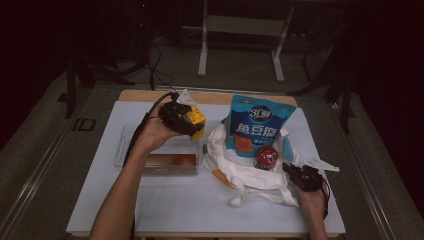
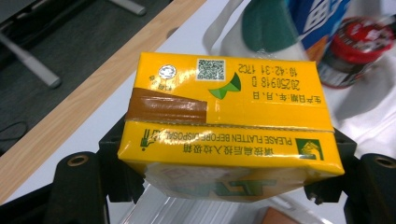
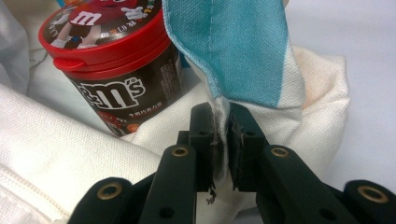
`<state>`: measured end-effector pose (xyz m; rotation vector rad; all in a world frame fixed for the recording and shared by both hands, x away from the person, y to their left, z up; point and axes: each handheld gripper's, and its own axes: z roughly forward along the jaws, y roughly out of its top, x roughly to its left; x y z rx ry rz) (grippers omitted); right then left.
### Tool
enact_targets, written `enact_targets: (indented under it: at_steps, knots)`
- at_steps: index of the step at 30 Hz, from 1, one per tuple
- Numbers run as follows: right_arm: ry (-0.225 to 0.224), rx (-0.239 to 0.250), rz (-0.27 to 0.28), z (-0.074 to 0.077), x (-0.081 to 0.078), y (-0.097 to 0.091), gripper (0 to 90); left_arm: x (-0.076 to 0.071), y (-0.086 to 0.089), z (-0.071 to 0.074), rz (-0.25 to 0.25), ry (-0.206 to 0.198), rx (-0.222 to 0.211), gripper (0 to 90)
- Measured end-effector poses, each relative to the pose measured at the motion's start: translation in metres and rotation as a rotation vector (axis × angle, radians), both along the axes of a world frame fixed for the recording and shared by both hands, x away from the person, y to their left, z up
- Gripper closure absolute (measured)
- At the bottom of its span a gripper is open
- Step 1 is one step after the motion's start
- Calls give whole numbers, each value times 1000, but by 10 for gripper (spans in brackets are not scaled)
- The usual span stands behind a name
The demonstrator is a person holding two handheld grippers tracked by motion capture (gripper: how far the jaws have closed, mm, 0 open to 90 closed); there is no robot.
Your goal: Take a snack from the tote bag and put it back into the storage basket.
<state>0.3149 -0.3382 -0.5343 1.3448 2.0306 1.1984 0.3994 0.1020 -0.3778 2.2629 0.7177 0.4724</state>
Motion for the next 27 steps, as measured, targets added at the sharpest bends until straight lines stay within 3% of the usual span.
enact_targets:
  at_steps: [7, 14, 18, 27]
  knots:
    - [0, 0, 0, 0, 0, 0, 811, 0, 8, -9, 61, 8, 14, 288]
    - [0, 1, -1, 0, 0, 0, 811, -2, 18, -16, 106, 20, -1, 288]
    - [0, 1, -1, 0, 0, 0, 811, -3, 25, -19, 141, 8, -28, 288]
    - [0, 2, -1, 0, 0, 0, 811, -7, 37, -24, 189, 17, -26, 288]
